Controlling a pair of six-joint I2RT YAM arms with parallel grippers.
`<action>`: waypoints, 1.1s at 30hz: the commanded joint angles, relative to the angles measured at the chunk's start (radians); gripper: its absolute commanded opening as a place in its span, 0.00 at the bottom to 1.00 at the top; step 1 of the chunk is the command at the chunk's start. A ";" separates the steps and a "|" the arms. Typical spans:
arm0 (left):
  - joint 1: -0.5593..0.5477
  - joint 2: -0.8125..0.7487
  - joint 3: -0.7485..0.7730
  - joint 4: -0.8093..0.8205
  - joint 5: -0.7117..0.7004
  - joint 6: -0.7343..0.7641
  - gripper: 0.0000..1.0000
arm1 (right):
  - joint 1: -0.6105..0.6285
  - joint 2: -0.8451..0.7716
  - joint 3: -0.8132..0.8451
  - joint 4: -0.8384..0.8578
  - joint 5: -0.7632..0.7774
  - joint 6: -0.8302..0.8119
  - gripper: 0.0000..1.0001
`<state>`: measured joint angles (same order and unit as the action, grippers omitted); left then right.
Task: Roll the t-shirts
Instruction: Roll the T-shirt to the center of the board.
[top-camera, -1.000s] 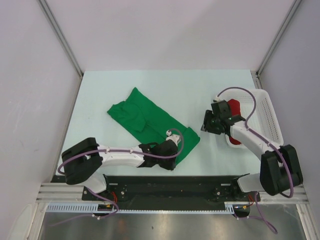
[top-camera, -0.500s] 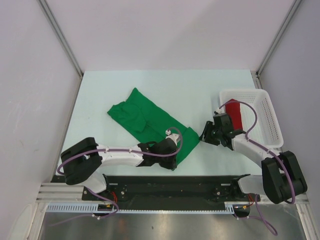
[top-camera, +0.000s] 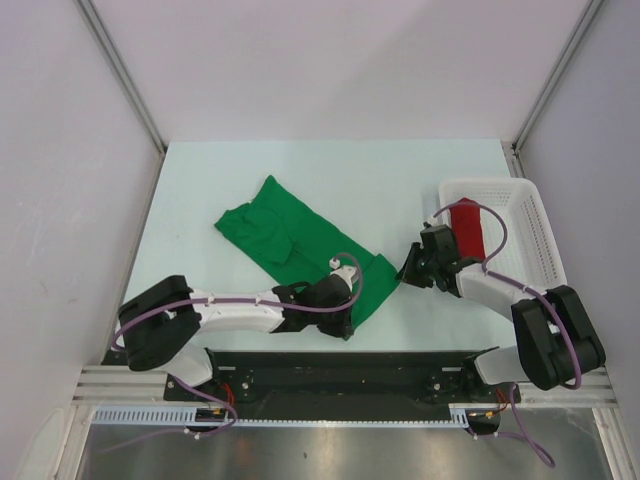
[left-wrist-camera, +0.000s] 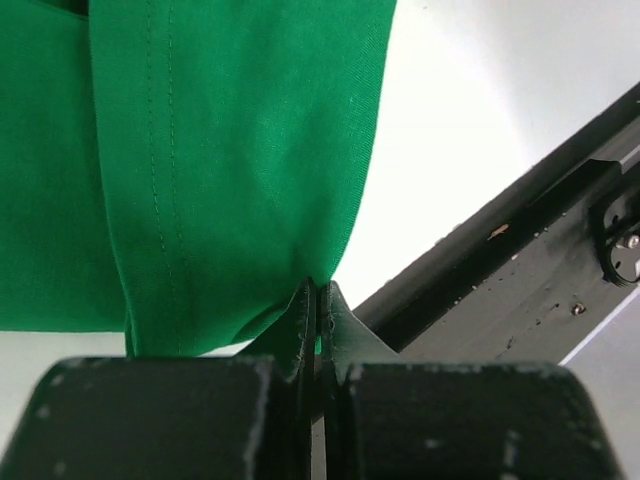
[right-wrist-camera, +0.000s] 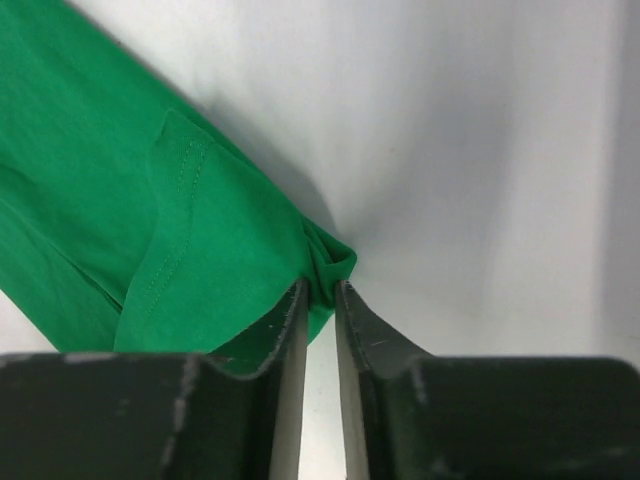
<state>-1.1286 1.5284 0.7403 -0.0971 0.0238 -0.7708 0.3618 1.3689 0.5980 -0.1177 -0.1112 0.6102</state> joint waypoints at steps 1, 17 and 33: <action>0.019 -0.066 -0.021 0.048 0.027 -0.001 0.00 | 0.020 -0.001 0.066 -0.025 0.054 0.000 0.18; 0.108 -0.103 -0.096 0.121 0.099 0.007 0.00 | 0.094 0.128 0.316 -0.284 0.211 -0.052 0.05; 0.133 -0.073 -0.136 0.180 0.134 -0.015 0.00 | 0.115 0.225 0.450 -0.399 0.327 -0.122 0.05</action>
<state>-1.0042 1.4521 0.6121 0.0616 0.1276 -0.7715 0.4755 1.5730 0.9859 -0.4988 0.1215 0.5194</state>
